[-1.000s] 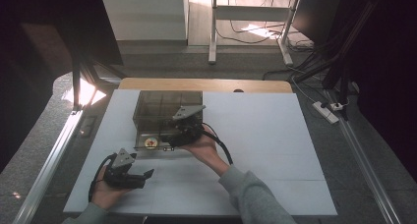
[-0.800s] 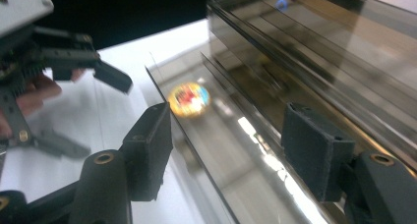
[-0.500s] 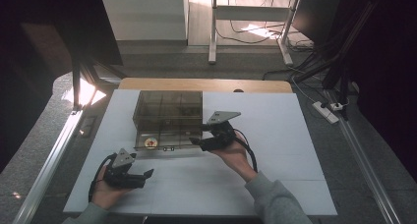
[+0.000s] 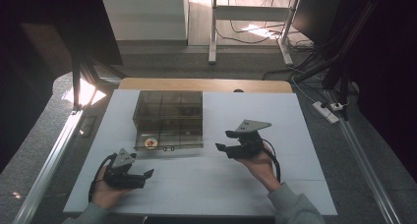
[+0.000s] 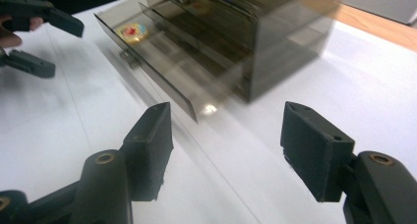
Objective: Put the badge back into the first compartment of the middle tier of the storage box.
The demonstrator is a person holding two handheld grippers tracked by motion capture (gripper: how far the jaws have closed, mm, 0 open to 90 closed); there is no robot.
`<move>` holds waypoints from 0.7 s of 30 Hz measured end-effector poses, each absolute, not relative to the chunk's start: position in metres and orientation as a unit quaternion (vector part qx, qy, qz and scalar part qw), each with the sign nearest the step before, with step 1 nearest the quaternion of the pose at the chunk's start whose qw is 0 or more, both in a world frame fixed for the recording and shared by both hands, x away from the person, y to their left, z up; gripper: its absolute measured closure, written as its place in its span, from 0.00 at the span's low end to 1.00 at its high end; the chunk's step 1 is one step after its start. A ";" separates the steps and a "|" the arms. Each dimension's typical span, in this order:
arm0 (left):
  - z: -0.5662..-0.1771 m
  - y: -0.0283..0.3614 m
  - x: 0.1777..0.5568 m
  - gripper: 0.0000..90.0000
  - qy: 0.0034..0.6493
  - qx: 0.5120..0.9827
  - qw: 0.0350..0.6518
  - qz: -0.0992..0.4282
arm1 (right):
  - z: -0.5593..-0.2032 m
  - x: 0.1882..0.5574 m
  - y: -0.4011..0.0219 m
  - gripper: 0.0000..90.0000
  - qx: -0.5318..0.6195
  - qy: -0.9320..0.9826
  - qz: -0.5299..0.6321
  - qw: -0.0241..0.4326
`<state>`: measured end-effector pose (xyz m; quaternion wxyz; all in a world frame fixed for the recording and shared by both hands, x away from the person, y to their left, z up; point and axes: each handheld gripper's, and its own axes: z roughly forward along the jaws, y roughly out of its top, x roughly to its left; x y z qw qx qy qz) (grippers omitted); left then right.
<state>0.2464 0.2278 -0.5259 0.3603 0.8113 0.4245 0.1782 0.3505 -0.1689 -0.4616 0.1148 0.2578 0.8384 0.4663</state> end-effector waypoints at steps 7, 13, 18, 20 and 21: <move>-0.527 0.228 0.247 0.14 0.426 0.811 0.360 0.177 | -0.469 0.338 -0.203 0.40 0.270 0.838 0.457 0.128; -0.526 0.227 0.247 0.14 0.426 0.811 0.360 0.178 | -0.476 0.329 -0.227 0.40 0.282 0.835 0.453 0.133; -0.527 0.227 0.247 0.14 0.425 0.812 0.359 0.176 | -0.481 0.323 -0.249 0.40 0.301 0.829 0.451 0.136; -0.527 0.227 0.247 0.14 0.425 0.812 0.358 0.176 | -0.483 0.320 -0.256 0.40 0.306 0.827 0.452 0.137; -0.527 0.227 0.247 0.14 0.425 0.812 0.358 0.176 | -0.485 0.319 -0.260 0.40 0.308 0.826 0.450 0.139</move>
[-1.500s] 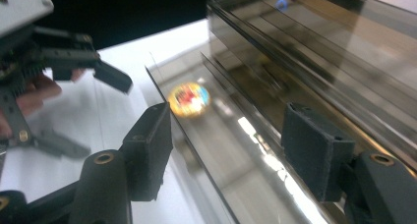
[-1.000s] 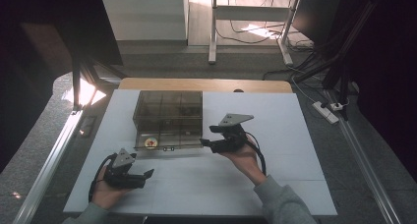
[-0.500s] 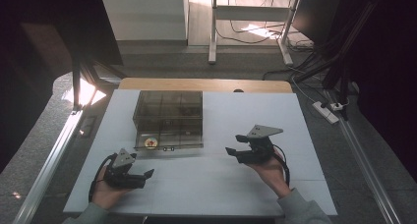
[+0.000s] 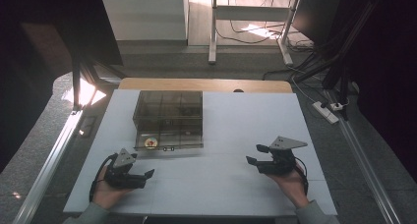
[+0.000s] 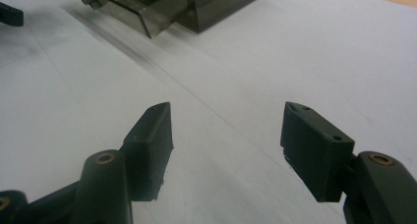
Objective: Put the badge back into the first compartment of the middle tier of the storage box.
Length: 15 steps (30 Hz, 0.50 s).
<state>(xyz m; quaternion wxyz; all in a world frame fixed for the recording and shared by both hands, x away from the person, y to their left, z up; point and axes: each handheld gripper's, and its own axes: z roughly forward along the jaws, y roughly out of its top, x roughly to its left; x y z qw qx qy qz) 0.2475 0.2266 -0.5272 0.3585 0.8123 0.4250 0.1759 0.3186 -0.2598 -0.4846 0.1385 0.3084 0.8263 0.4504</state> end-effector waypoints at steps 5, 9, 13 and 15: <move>-0.527 0.227 0.248 0.14 0.425 0.812 0.358 0.176 | -0.491 0.312 -0.277 0.40 0.316 0.825 0.447 0.145; -0.527 0.227 0.248 0.14 0.425 0.812 0.359 0.177 | -0.498 0.309 -0.290 0.40 0.327 0.822 0.442 0.146; -0.527 0.227 0.248 0.14 0.425 0.812 0.359 0.177 | -0.500 0.303 -0.302 0.40 0.331 0.821 0.441 0.150; -0.527 0.227 0.248 0.14 0.426 0.812 0.359 0.177 | -0.501 0.302 -0.307 0.40 0.334 0.818 0.444 0.150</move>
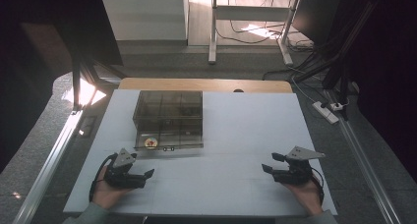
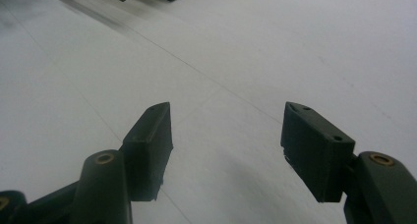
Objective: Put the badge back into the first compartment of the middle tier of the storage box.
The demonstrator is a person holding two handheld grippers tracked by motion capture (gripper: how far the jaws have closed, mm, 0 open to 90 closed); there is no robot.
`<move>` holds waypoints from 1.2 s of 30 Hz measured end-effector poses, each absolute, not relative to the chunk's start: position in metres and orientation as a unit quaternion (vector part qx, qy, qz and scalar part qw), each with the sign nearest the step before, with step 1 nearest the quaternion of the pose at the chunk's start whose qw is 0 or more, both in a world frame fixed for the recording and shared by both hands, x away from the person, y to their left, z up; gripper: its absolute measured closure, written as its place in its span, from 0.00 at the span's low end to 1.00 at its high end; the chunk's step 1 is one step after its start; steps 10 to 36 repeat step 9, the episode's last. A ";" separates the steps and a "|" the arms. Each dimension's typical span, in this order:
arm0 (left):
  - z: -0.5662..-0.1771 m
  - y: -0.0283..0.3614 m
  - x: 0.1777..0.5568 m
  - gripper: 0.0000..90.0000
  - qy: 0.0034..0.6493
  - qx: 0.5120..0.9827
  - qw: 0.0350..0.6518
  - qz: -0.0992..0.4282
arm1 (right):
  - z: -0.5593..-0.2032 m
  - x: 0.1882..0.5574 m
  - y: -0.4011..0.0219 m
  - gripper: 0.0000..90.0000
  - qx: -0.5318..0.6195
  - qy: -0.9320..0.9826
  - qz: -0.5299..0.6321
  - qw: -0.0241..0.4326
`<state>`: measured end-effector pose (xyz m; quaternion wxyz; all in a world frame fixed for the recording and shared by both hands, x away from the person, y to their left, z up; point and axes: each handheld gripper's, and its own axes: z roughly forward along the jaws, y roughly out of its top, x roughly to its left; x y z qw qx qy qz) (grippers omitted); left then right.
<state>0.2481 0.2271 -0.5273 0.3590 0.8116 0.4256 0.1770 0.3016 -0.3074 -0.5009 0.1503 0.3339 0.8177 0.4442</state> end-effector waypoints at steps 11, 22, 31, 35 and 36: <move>-0.527 0.227 0.248 0.14 0.425 0.811 0.361 0.179 | -0.501 0.298 -0.308 0.39 0.320 0.824 0.438 0.163; -0.527 0.227 0.248 0.14 0.425 0.811 0.361 0.179 | -0.501 0.298 -0.308 0.39 0.320 0.824 0.438 0.163; -0.527 0.227 0.248 0.14 0.425 0.811 0.361 0.179 | -0.501 0.298 -0.308 0.39 0.320 0.824 0.438 0.163; -0.527 0.227 0.248 0.14 0.425 0.811 0.361 0.179 | -0.501 0.298 -0.308 0.39 0.320 0.824 0.438 0.163; -0.527 0.227 0.248 0.14 0.425 0.811 0.361 0.179 | -0.501 0.298 -0.308 0.39 0.320 0.824 0.438 0.163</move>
